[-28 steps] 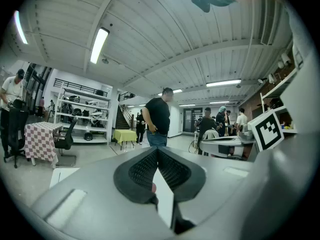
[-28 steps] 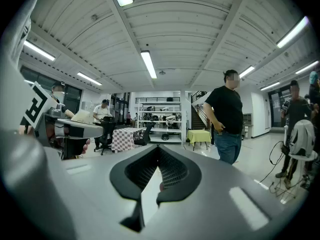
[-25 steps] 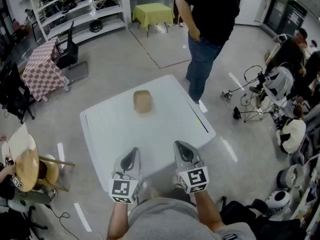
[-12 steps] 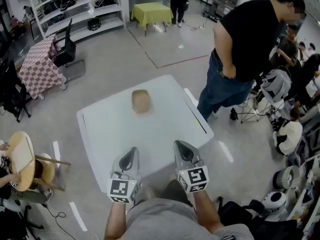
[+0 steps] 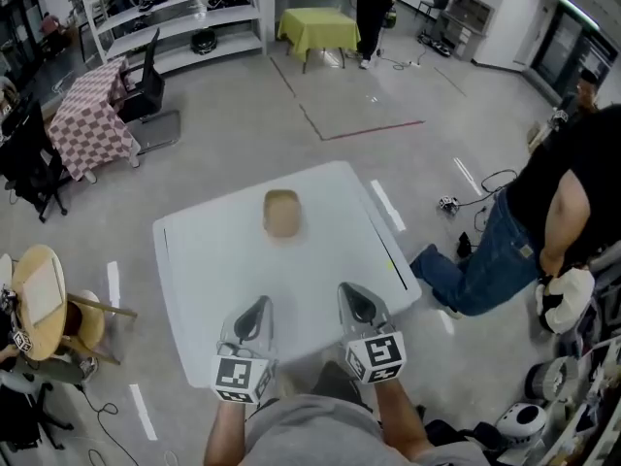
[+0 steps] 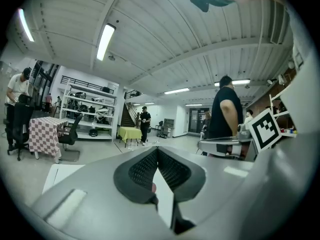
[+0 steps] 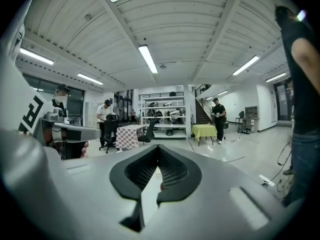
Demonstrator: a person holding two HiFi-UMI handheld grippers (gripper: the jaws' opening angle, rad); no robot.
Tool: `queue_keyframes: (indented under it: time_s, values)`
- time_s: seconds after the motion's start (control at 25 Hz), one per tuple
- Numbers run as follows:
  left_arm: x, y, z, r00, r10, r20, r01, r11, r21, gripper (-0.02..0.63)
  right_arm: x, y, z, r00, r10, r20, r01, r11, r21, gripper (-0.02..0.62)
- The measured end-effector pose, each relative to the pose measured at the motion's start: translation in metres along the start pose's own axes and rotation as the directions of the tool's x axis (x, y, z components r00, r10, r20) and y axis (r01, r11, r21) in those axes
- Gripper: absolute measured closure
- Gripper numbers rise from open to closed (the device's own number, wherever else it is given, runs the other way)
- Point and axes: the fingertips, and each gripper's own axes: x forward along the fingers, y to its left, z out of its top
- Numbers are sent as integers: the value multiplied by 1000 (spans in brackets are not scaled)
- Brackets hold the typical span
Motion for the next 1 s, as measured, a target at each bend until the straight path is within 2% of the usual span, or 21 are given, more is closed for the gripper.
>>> queue_keyframes:
  time_s: [0.4, 0.76, 1.0]
  values:
    - [91, 14, -5, 992, 116, -47, -117, 993, -21, 595, 85, -60, -1, 988, 147, -53, -147, 989, 21, 592]
    - [148, 37, -22, 966, 240, -99, -247, 967, -67, 595, 154, -89, -21, 951, 284, -121, -278, 959, 59, 592]
    - [171, 56, -41, 945, 299, -131, -311, 946, -88, 595, 192, -95, -42, 925, 345, -160, -337, 938, 76, 592]
